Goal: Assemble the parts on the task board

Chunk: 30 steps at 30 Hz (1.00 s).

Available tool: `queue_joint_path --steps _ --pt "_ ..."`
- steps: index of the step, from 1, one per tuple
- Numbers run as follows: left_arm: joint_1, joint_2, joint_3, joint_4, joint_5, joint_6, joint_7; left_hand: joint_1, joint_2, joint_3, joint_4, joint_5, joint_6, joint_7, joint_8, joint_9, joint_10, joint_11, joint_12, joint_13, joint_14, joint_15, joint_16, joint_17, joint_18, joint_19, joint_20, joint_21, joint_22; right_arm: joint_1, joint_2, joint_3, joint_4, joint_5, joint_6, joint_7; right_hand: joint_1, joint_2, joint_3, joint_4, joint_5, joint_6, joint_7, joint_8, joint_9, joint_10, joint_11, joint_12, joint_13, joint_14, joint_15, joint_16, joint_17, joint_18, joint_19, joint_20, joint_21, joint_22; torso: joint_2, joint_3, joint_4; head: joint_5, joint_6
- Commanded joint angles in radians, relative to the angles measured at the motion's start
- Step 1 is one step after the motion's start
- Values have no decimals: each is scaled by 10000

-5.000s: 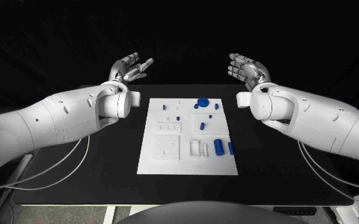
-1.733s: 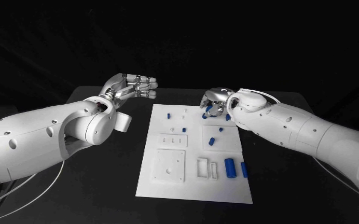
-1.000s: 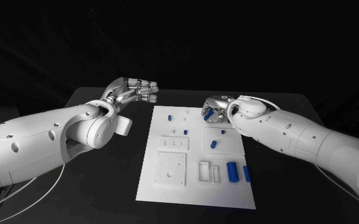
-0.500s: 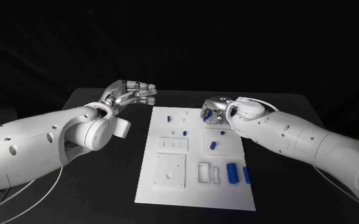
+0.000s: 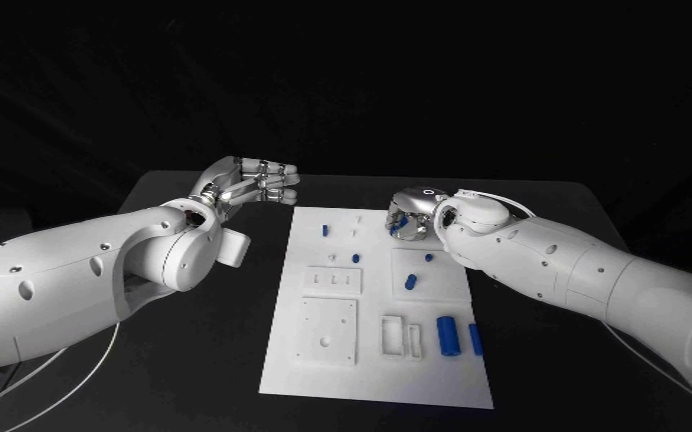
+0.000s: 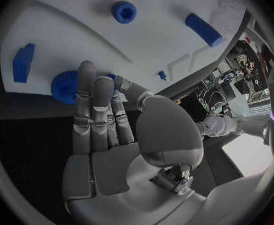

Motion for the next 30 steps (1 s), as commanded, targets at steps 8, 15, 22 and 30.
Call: queue_joint_path --steps 8,15,22,30 --pt "33 38 8 -15 -51 181 -8 19 66 46 -31 -5 -76 16 19 -7 -105 -7 11 13 45 10 -39 10 -7 53 3 26 13 -3 -50 -5 350 -298 -1517 -202 129 93 266 19 -248 355 -82 4 15 667 -381 36 42 -33 -202 100 72 -236 -10 -215 88 254 21 -22 -11 161 84" --pt "33 50 8 -1 -51 185 -26 22 53 60 -45 12 -92 21 18 -7 -124 -5 11 13 45 11 -44 10 -3 41 3 48 20 83 70 -3 563 -407 -2057 -421 135 33 385 55 -343 442 -103 1 9 737 -402 35 40 -33 -231 125 123 -291 -15 -257 72 491 36 -38 15 230 181" --pt "35 73 8 0 -51 178 -33 22 53 60 -45 12 -92 21 18 -7 -124 -5 11 13 45 11 -44 10 -3 41 3 48 20 138 382 -2 508 -534 -2221 -603 134 4 420 64 -363 480 -117 3 8 764 -413 36 39 -38 -239 124 136 -315 -20 -265 30 620 60 -35 34 320 202" --pt "41 114 9 -4 -51 207 -40 19 47 85 -63 28 -96 24 18 -7 -135 -2 11 13 51 11 -47 10 -2 21 3 80 31 153 885 -1 211 -714 -2268 -752 102 -14 476 93 -333 500 -127 2 7 792 -423 36 40 -31 -249 87 120 -341 -171 -294 741 1675 81 -30 54 370 208"
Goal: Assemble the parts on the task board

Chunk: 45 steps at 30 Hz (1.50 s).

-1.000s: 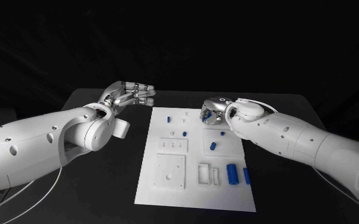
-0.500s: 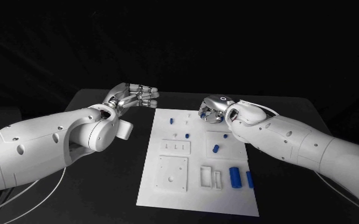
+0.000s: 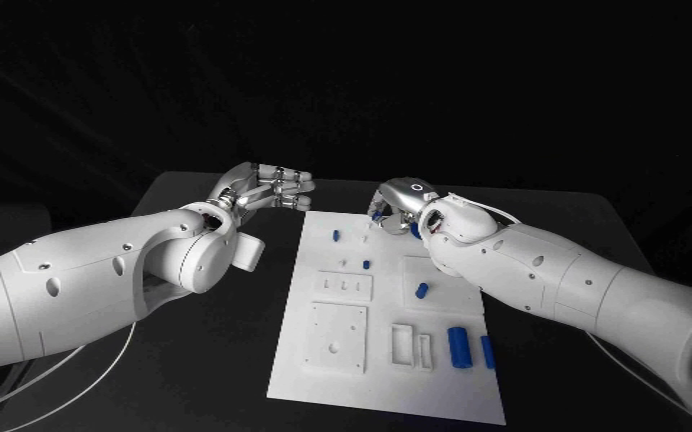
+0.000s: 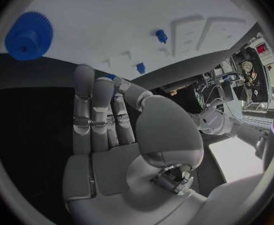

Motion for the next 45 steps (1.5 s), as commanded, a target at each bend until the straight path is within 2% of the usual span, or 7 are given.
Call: queue_joint_path --steps 1,7,22,29,32,40,45 --pt "40 31 8 8 -50 177 32 19 47 31 -9 28 -59 -13 17 -7 -68 -8 11 13 56 16 -48 12 -2 21 3 9 9 6 127 1 -74 -313 -205 -239 37 -78 45 -11 16 55 -3 13 -2 627 -565 51 37 23 -18 -7 -8 87 -81 1 41 86 21 -2 45 10 -8" --pt "88 31 9 34 -50 177 31 19 47 31 -9 28 -59 -13 17 -7 -68 -8 11 13 56 16 -48 12 -2 21 3 9 9 6 282 0 -170 -443 -133 -344 23 -84 41 -17 47 56 -4 12 -3 625 -567 50 37 28 -14 -14 3 130 -165 23 22 569 72 -47 111 -5 -38" --pt "204 61 9 108 -50 214 16 -12 30 39 -10 22 -65 -10 18 -7 -80 -3 12 14 52 22 -54 12 -4 -8 9 46 17 4 399 -2 -344 -690 137 -595 8 -79 51 -29 16 65 -5 13 -1 626 -569 49 37 31 -10 -2 -60 144 -68 28 -288 1092 170 -88 158 -8 -4" --pt "241 66 9 118 -54 222 14 -12 30 39 -10 22 -65 -10 18 -7 -80 -3 12 14 52 22 -54 12 -4 -8 9 46 17 1 432 -3 -439 -747 187 -665 3 -86 60 -30 20 64 -7 9 -1 623 -573 47 37 32 -7 4 -76 144 -50 34 -380 1239 179 -98 165 9 8" --pt "252 68 9 123 -56 229 13 -12 30 39 -10 22 -65 -10 18 -7 -80 -3 12 14 52 22 -54 12 -4 -8 9 46 17 -1 449 -4 -472 -753 211 -689 3 -86 60 -30 20 64 -7 9 -1 623 -573 47 37 32 -7 4 -76 144 -50 34 -380 1239 182 -105 169 11 -40" --pt "270 68 9 122 -58 252 10 -7 24 39 -9 16 -76 -6 18 -7 -98 3 10 13 55 21 -50 13 -1 -14 9 65 13 -21 494 -9 -482 -766 365 -767 -10 -94 75 -31 85 43 1 11 -4 611 -561 50 37 27 -5 -4 -96 151 -23 34 -480 1384 200 -96 153 59 -51" --pt "273 73 9 98 -59 267 11 -30 30 31 9 13 -75 -6 18 -7 -94 4 12 14 56 23 -48 14 -3 -15 12 66 11 -36 520 -16 -520 -806 461 -888 -16 -95 93 -31 114 32 4 14 -4 600 -558 53 38 28 -1 -8 -102 155 -18 35 -505 1422 227 -96 113 88 -14"
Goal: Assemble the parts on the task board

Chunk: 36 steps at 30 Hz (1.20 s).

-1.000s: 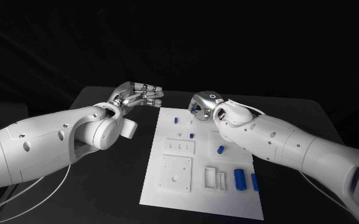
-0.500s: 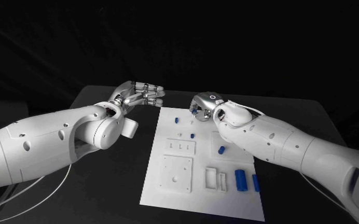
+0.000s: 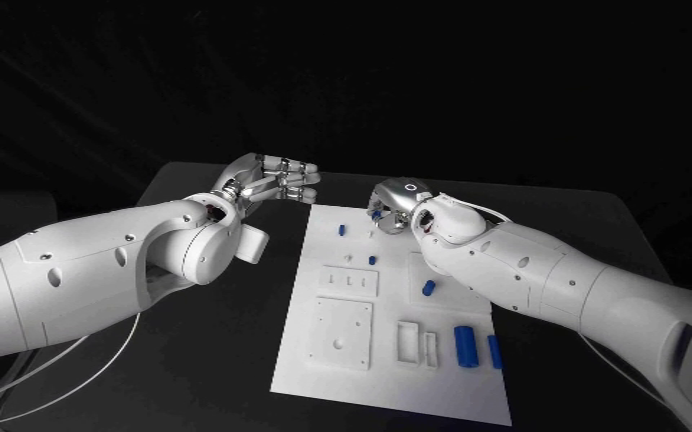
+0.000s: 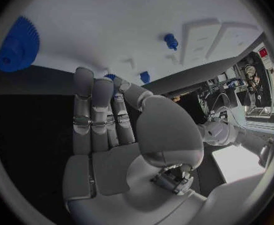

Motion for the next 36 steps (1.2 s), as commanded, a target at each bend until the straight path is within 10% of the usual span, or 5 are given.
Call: queue_joint_path --steps 1,36 --pt "38 35 9 -5 -56 187 50 -30 30 31 9 13 -75 -6 18 -7 -95 4 13 14 57 24 -56 14 -2 -15 12 66 4 -19 20 -9 -35 -183 250 -211 74 -5 72 0 40 36 2 20 4 620 -536 11 12 21 -4 -13 -15 165 72 14 -58 38 27 3 -39 31 10" --pt "40 171 8 -91 -108 250 -58 -25 8 -12 33 -1 -94 -3 17 -7 -121 0 11 14 68 19 -45 15 -1 4 10 72 -22 -31 223 -116 -236 48 537 -315 -119 -175 -230 48 222 -765 233 -3 -57 -343 -258 4 -7 31 207 -211 -126 233 170 198 -584 157 74 -24 -18 113 23"
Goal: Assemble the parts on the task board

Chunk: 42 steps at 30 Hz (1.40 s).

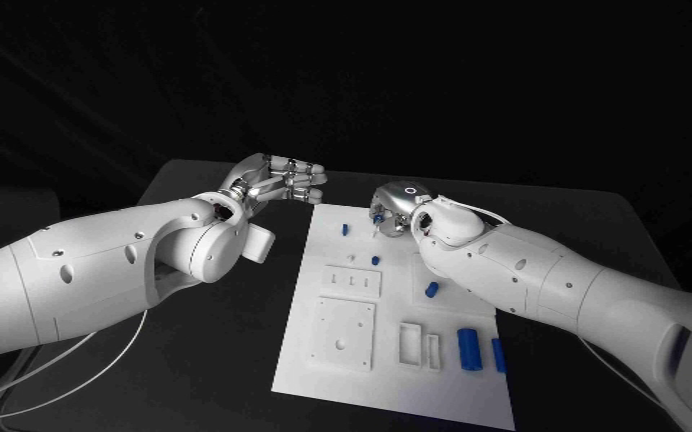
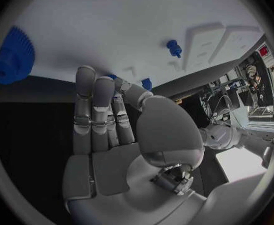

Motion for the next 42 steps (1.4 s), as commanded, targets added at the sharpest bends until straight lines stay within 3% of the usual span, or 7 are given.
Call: queue_joint_path --steps 1,9,12,18,26,32,42 --pt "34 19 9 15 -77 183 10 -25 2 -24 38 -7 -103 -1 16 -8 -59 1 11 14 67 20 -46 15 -3 4 12 25 -15 -30 13 -31 -18 112 212 -51 -39 -113 -53 37 52 -218 45 13 -16 -222 21 63 -3 -3 116 -59 -27 58 18 68 -70 -3 -1 -2 -9 14 5" --pt "34 17 9 -15 -77 203 -16 -23 -15 -51 47 -19 -131 8 15 -8 -87 9 11 14 60 26 -49 15 -5 1 16 16 -29 -29 -65 -43 49 561 -240 28 21 -683 -1955 298 706 -1484 119 12 -42 -2866 500 76 -23 -14 380 -347 -212 326 172 340 -607 -385 7 -3 -29 18 -5" --pt "34 31 9 -56 -77 263 3 -47 -38 -87 66 -25 -148 14 16 -7 -107 18 12 15 53 34 -52 15 -8 2 24 8 -40 -28 -184 -44 227 801 -423 92 548 -639 -3718 1237 321 -1844 -403 -7 -55 -4005 636 69 -59 -4 458 -375 -235 463 414 445 -958 -710 18 2 -23 -11 -23" --pt "34 106 8 -200 -79 341 24 -1 -63 -325 170 -40 -186 -22 16 -5 -153 1 15 17 41 36 -30 22 -14 77 36 -100 -161 -9 -606 -39 760 1056 -665 96 928 -905 -4439 2517 206 -1776 -306 1 -50 -3914 634 2 -75 -8 458 -315 -209 435 600 449 -1178 -882 44 -40 6 -51 4" --pt "34 132 8 -328 -78 348 43 16 -54 -342 169 -41 -184 -35 19 -4 -154 -6 16 17 33 36 -34 19 -16 85 36 -117 -183 73 -1347 139 1509 1312 -919 77 962 -893 -4440 2491 296 -1613 -240 6 -44 -2857 548 46 -30 -2 413 -304 -202 399 619 411 -1193 -856 51 -40 -78 -85 182" --pt "35 93 8 -372 -78 326 53 37 -42 -339 156 -35 -170 -38 18 -5 -143 -11 15 17 34 33 -34 18 -17 93 31 -124 -195 106 -1971 449 2047 1603 -959 151 612 -420 -4346 1658 639 -1309 6 12 -38 -1054 173 48 3 43 202 -255 -153 193 611 219 -1119 -716 31 -12 -141 -160 231" --pt "34 79 7 -465 -136 320 80 61 -30 -328 137 -33 -161 -36 20 -4 -131 -13 15 17 39 29 -34 18 -17 99 26 -123 -203 112 -2520 738 2224 1875 -814 277 209 -401 -3644 837 859 -1096 -5 21 -28 2131 -677 235 715 52 -401 -206 63 -305 617 -373 -1005 -457 -3 63 -180 -258 214"
